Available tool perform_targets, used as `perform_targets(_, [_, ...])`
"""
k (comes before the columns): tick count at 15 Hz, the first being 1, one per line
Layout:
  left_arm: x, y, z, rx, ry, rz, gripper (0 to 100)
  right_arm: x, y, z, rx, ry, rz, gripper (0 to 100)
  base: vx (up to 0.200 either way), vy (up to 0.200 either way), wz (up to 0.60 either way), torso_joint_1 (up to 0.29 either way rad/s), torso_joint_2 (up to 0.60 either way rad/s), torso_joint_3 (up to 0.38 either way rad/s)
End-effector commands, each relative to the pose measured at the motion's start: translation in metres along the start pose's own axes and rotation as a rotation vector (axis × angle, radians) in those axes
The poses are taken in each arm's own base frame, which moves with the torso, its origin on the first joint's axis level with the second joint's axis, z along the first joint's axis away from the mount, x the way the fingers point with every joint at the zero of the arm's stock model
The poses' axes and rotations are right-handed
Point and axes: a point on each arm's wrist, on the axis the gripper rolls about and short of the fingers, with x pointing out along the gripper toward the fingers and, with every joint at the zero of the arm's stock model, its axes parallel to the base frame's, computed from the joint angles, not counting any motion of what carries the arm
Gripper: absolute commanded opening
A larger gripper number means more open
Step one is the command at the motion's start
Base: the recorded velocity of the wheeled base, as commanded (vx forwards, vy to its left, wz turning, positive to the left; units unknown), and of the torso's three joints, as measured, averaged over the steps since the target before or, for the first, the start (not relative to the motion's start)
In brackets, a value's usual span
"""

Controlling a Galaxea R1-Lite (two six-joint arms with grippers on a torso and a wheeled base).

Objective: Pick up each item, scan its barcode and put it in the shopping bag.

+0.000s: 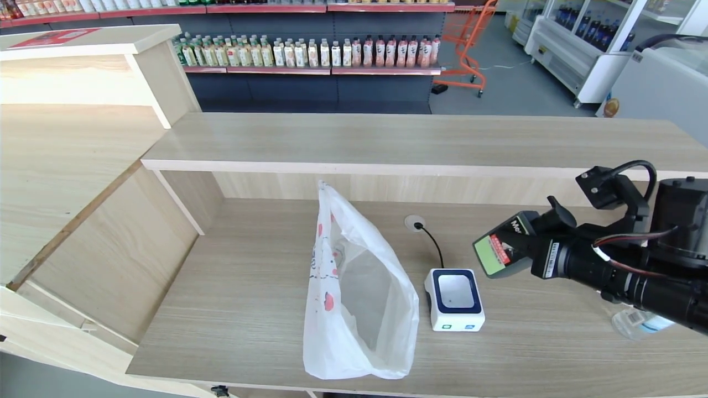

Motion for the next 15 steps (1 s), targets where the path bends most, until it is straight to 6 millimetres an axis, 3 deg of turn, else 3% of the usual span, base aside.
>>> perform_targets(1, [0.000, 0.000, 0.000, 0.000, 0.000, 0.002, 100, -0.003, 0.001, 0.001, 0.017, -0.005, 0.008, 0, 0.000, 0.200, 0.00, 0.032, 0.02, -0.007])
perform_targets(6, [0.000, 0.000, 0.000, 0.000, 0.000, 0.000, 100, 0.001, 0.000, -0.016, 0.084, 0.159, 0.085, 0, 0.000, 0.040, 0.00, 0.002, 0.00, 0.000])
perform_targets(11, [0.000, 0.000, 0.000, 0.000, 0.000, 0.000, 100, 0.053, 0.010, -0.049, 0.075, 0.338, 0.160, 0, 0.000, 0.000, 0.00, 0.000, 0.00, 0.000])
perform_targets(12, [0.000, 0.000, 0.000, 0.000, 0.000, 0.002, 100, 0.073, 0.019, -0.059, 0.020, 0.357, 0.194, 0, 0.000, 0.000, 0.00, 0.000, 0.00, 0.000])
perform_targets(15, [0.000, 0.000, 0.000, 0.000, 0.000, 0.000, 100, 0.100, 0.039, -0.065, -0.016, 0.352, 0.257, 0, 0.000, 0.000, 0.00, 0.000, 0.00, 0.000])
